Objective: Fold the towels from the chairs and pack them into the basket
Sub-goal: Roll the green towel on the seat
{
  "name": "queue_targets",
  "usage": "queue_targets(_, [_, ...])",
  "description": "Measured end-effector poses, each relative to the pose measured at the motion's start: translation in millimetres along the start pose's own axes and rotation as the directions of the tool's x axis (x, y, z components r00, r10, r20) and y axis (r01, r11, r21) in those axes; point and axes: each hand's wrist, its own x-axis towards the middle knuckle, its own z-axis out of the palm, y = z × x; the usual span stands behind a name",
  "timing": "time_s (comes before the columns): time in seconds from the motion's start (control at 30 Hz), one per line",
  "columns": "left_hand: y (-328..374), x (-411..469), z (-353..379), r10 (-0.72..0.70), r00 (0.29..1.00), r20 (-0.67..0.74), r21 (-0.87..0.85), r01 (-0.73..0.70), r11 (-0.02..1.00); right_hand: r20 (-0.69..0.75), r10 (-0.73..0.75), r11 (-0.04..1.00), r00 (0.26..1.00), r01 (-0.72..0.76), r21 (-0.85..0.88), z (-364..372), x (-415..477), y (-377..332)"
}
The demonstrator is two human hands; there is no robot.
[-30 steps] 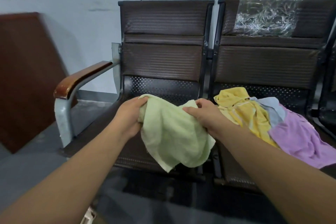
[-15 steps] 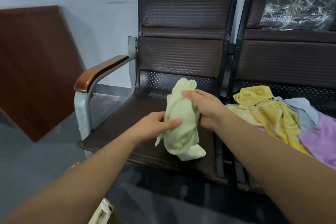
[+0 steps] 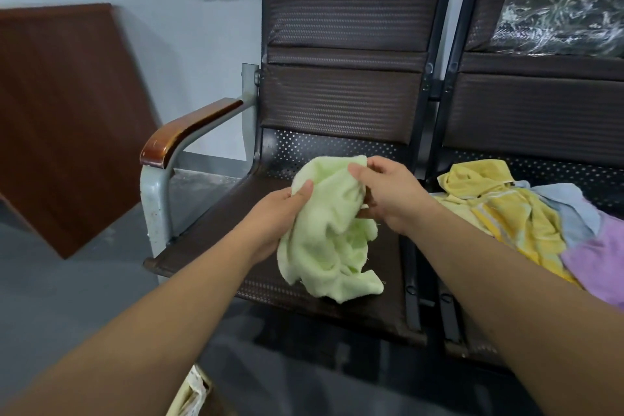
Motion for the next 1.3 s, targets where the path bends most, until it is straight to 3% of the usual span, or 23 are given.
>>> queue_targets(0.07, [-2, -3, -2, -0.015, 0.987, 0.157, -0.052, 0.023, 0.998, -0.034, 0.035, 0.978, 0.999, -0.028, 0.209, -1, 2, -5])
queue_targets(0.17, [-3, -9, -4, -0.035, 0.971, 0.237, 0.291, -0.036, 0.956, -0.087, 0.106, 0.946, 0.991, -0.074, 0.316, -3, 1, -7])
queue_targets(0.2, [-1, -11, -1, -0.042, 0.975, 0.216, 0.314, -0.028, 0.949, -0.099, 0.116, 0.955, 0.988, -0.084, 0.286, -3, 0, -7])
queue_targets(0.23, [1, -12, 3, -0.032, 0.981, 0.190, 0.233, -0.014, 0.972, -0.106, 0.114, 0.965, 0.988, -0.084, 0.248, -3, -1, -5])
queue_targets(0.3, [8, -11, 10, -0.001, 0.994, 0.113, -0.153, 0.019, 0.988, -0.098, 0.086, 0.975, 0.991, -0.064, 0.211, -4, -1, -2])
queue_targets(0.37, [15, -8, 14, -0.024, 0.999, 0.039, -0.491, 0.040, 0.870, -0.041, 0.034, 0.983, 0.999, -0.026, 0.183, -7, 0, -1])
queue_targets(0.47, [24, -9, 14, -0.088, 0.996, 0.000, -0.687, 0.064, 0.723, 0.173, 0.054, 0.998, 0.983, -0.046, -0.052, -7, -6, -1])
queue_targets(0.57, [28, -13, 12, -0.102, 0.995, 0.017, -0.728, 0.083, 0.680, 0.408, 0.175, 0.973, 0.896, -0.095, -0.208, -4, -14, 6])
queue_targets(0.63, [29, -15, 11, -0.064, 0.997, 0.040, -0.705, 0.074, 0.706, 0.417, 0.141, 0.972, 0.898, -0.046, -0.229, -4, -15, 12])
queue_targets(0.73, [29, -13, 8, 0.012, 0.998, 0.066, -0.646, 0.034, 0.763, 0.281, 0.041, 0.988, 0.959, 0.003, -0.155, -1, -16, 8])
queue_targets(0.8, [24, -12, 3, 0.025, 0.996, 0.082, -0.445, 0.014, 0.896, 0.182, 0.044, 0.997, 0.982, -0.055, 0.058, 2, -14, 3])
queue_targets(0.87, [11, -10, 1, 0.024, 0.992, 0.126, -0.128, -0.008, 0.992, 0.156, 0.112, 0.935, 0.981, -0.157, 0.318, 7, -13, -4])
queue_targets(0.97, [-5, -11, 7, -0.053, 0.949, 0.311, 0.192, -0.008, 0.981, 0.164, 0.193, 0.796, 0.967, -0.252, 0.551, 15, -11, -12])
queue_targets(1.07, [-5, -8, 15, 0.015, 0.970, 0.241, 0.265, -0.080, 0.961, 0.142, 0.176, 0.742, 0.974, -0.226, 0.632, 15, -11, -13])
queue_targets(1.13, [-2, -4, 19, 0.036, 0.994, 0.100, 0.032, -0.040, 0.999, 0.119, 0.139, 0.806, 0.983, -0.182, 0.563, 11, -10, -9])
queue_targets(1.2, [5, -2, 20, -0.016, 1.000, 0.014, -0.311, 0.019, 0.950, 0.015, 0.056, 0.972, 0.998, -0.058, 0.229, 3, -8, -3])
queue_targets(1.27, [11, -1, 19, -0.076, 0.997, -0.013, -0.532, 0.057, 0.845, 0.011, 0.015, 0.987, 1.000, -0.014, -0.159, -5, -8, 5])
queue_targets(1.3, [13, -1, 19, -0.095, 0.995, -0.016, -0.597, 0.067, 0.799, 0.067, 0.106, 0.976, 0.992, -0.091, -0.200, -7, -9, 8])
